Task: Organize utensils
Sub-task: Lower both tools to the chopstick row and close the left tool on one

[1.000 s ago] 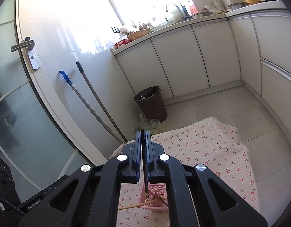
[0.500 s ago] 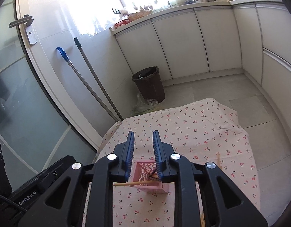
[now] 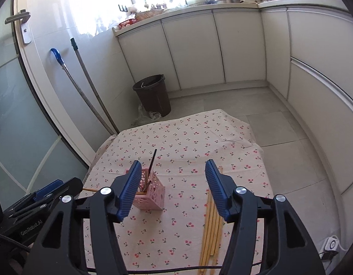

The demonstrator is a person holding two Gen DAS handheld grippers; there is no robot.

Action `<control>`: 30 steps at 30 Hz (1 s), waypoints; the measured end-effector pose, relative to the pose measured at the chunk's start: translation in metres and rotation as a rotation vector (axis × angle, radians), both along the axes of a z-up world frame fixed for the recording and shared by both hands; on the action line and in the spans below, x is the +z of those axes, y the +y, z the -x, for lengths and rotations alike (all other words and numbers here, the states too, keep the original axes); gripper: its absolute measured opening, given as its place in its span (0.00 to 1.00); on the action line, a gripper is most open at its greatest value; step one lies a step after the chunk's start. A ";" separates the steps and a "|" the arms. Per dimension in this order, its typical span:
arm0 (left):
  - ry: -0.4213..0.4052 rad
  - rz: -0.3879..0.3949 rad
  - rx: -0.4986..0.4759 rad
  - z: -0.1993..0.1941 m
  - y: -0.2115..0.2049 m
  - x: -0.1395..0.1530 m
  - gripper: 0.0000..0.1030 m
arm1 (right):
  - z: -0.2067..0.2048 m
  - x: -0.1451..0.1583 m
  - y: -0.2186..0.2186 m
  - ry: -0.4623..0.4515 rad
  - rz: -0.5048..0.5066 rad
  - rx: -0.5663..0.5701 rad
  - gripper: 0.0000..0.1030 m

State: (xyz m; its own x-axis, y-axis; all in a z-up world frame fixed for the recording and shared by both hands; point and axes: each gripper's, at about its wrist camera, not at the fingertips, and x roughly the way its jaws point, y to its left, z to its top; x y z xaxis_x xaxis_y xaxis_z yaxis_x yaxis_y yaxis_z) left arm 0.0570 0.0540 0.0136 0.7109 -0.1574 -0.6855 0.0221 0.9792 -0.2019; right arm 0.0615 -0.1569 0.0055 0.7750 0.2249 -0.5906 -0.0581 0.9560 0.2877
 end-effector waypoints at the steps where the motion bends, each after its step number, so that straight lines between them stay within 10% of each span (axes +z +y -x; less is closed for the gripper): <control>1: 0.006 -0.003 -0.007 0.001 -0.003 -0.003 0.73 | 0.006 0.000 -0.007 -0.001 -0.002 -0.012 0.67; 10: 0.166 -0.067 -0.116 -0.002 -0.050 -0.057 0.90 | 0.052 -0.004 -0.060 0.038 0.104 -0.120 0.92; 17: 0.291 -0.236 -0.217 0.001 -0.093 -0.126 0.92 | 0.069 0.004 -0.092 0.058 0.114 -0.178 0.92; 24: 0.390 -0.233 -0.268 -0.012 -0.126 -0.165 0.92 | 0.074 0.007 -0.116 0.076 0.029 -0.216 0.92; 30: 0.290 -0.273 -0.296 -0.041 -0.172 -0.160 0.84 | 0.075 0.006 -0.136 0.082 -0.038 -0.244 0.92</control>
State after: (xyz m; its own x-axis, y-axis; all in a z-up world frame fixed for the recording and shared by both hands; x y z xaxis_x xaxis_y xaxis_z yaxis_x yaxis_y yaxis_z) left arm 0.0979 -0.1180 -0.1461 0.4367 -0.1108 -0.8928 0.2881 0.9574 0.0221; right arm -0.0139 -0.2928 0.0120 0.7586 0.0603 -0.6487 0.1983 0.9271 0.3181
